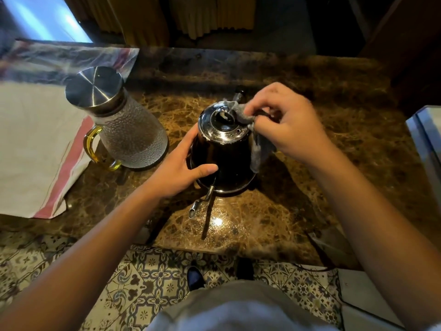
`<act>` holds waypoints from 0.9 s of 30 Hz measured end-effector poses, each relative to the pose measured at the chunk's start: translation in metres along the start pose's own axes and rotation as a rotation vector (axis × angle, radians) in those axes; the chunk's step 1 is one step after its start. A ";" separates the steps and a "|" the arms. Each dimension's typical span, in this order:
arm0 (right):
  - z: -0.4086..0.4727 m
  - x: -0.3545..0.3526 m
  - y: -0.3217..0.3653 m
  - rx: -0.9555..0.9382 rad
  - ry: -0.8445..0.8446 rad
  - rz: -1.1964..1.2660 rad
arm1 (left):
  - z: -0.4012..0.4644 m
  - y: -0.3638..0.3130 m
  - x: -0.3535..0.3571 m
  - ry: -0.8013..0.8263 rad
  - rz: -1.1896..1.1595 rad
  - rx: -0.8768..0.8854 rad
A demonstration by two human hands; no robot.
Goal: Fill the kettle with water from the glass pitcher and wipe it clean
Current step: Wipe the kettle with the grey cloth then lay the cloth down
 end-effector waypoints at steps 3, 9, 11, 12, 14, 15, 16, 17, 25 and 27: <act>-0.024 0.005 0.014 -0.060 -0.019 -0.067 | 0.000 0.000 0.001 0.002 0.006 -0.003; -0.042 0.033 0.051 -0.209 0.010 -0.284 | -0.001 -0.003 0.000 0.010 0.051 -0.007; -0.048 0.041 0.059 -0.258 0.036 -0.272 | 0.000 -0.003 -0.001 0.003 0.067 0.009; -0.049 0.039 0.059 -0.256 0.013 -0.231 | 0.000 -0.003 -0.001 -0.002 0.071 0.015; -0.049 0.022 0.052 -0.207 -0.101 -0.142 | -0.001 -0.004 -0.002 -0.010 0.064 0.016; -0.047 0.011 0.048 -0.179 -0.169 -0.117 | -0.001 -0.003 -0.003 -0.014 0.055 0.005; -0.044 0.003 0.045 -0.156 -0.218 -0.113 | -0.002 -0.001 -0.003 -0.017 0.046 -0.007; -0.040 -0.001 0.044 -0.140 -0.234 -0.136 | -0.003 -0.001 -0.003 -0.017 0.043 -0.016; -0.046 0.025 0.047 -0.180 0.024 -0.086 | -0.001 -0.005 -0.004 0.003 0.080 -0.002; -0.046 0.006 0.036 -0.083 -0.064 0.081 | 0.000 -0.011 -0.009 0.012 0.155 -0.016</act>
Point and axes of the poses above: each hand's wrist, its own z-axis towards the middle knuckle, its own x-axis out of the palm, y = z × x, the point moved 10 cm from there along z, towards the middle knuckle
